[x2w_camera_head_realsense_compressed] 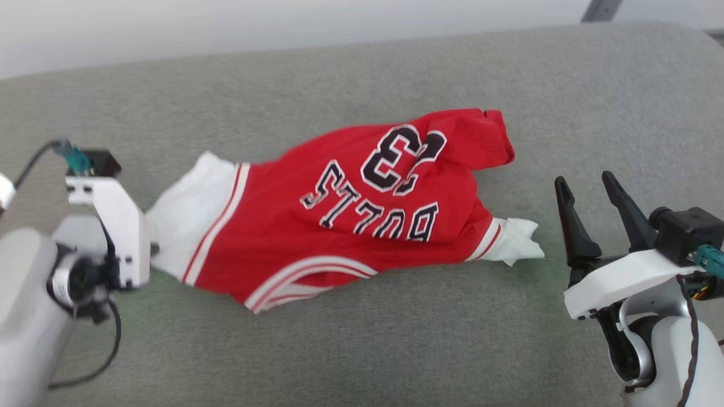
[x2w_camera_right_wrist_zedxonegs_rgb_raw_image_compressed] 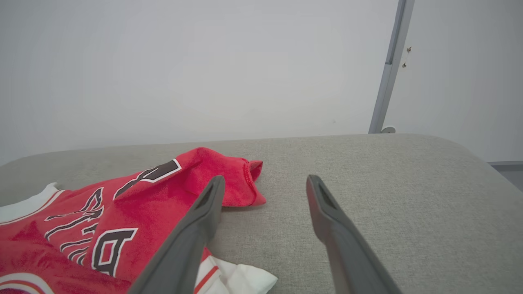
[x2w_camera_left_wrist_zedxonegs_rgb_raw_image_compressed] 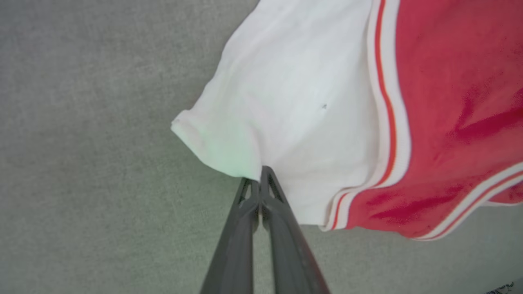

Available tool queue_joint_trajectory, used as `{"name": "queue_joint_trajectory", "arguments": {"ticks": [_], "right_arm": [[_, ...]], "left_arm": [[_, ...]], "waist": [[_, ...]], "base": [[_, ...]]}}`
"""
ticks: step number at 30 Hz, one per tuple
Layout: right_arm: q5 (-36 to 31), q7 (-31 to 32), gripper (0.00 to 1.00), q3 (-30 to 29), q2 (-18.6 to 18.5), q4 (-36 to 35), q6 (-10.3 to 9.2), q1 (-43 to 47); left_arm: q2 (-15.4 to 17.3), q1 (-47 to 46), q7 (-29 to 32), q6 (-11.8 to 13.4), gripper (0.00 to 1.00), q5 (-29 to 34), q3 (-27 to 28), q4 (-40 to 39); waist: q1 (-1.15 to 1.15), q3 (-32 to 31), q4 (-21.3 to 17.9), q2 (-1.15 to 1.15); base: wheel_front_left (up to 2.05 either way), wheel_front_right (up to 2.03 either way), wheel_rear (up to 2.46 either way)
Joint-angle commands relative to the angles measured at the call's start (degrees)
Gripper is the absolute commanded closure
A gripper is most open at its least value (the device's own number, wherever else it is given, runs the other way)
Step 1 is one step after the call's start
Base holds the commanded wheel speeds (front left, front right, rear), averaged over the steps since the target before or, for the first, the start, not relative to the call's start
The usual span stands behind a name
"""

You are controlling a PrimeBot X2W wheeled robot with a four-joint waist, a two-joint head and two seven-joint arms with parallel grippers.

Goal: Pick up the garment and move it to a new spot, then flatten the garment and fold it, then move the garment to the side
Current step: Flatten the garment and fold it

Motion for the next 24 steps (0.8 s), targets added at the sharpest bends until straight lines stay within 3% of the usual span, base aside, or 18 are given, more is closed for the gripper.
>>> {"name": "queue_joint_trajectory", "arguments": {"ticks": [1,12,20,22,23,24], "right_arm": [[-0.21,0.35,0.0,-0.11,-0.06,-0.63,0.0,0.57],[-0.09,2.94,0.0,-0.65,0.18,-2.83,0.0,2.24],[0.32,3.45,0.0,-0.41,0.62,-3.28,0.0,1.82],[0.58,3.31,0.0,-0.23,0.7,-3.16,0.0,1.68],[0.58,3.31,0.0,-0.23,0.7,-3.16,0.0,1.68],[0.69,3.2,0.0,-0.17,0.71,-3.07,0.0,1.7]], "left_arm": [[0.72,1.75,0.55,0.93,1.0,-0.61,0.1,-1.5],[7.12,19.12,5.55,12.54,1.0,-4.77,2.32,-23.53],[7.96,23.99,4.32,15.61,1.0,-6.01,3.56,-28.75],[8.29,23.09,3.74,15.14,0.4,-5.41,3.71,-29.21],[8.29,23.09,3.74,15.14,0.4,-5.41,3.71,-29.21],[8.4,22.69,3.49,14.89,0.07,-5.32,3.85,-29.44]], "waist": [[0.0,-1.29,1.25,0.0],[0.0,-1.94,2.19,0.0],[0.0,-0.91,1.75,0.0],[0.0,-0.77,1.59,0.0],[0.0,-0.77,1.59,0.0],[0.0,-0.73,1.49,0.0]], "base": [[0.0,0.0,0.0],[0.0,0.0,0.0],[0.0,0.0,0.0],[0.0,0.0,0.0],[0.0,0.0,0.0],[0.0,0.0,0.0]]}}
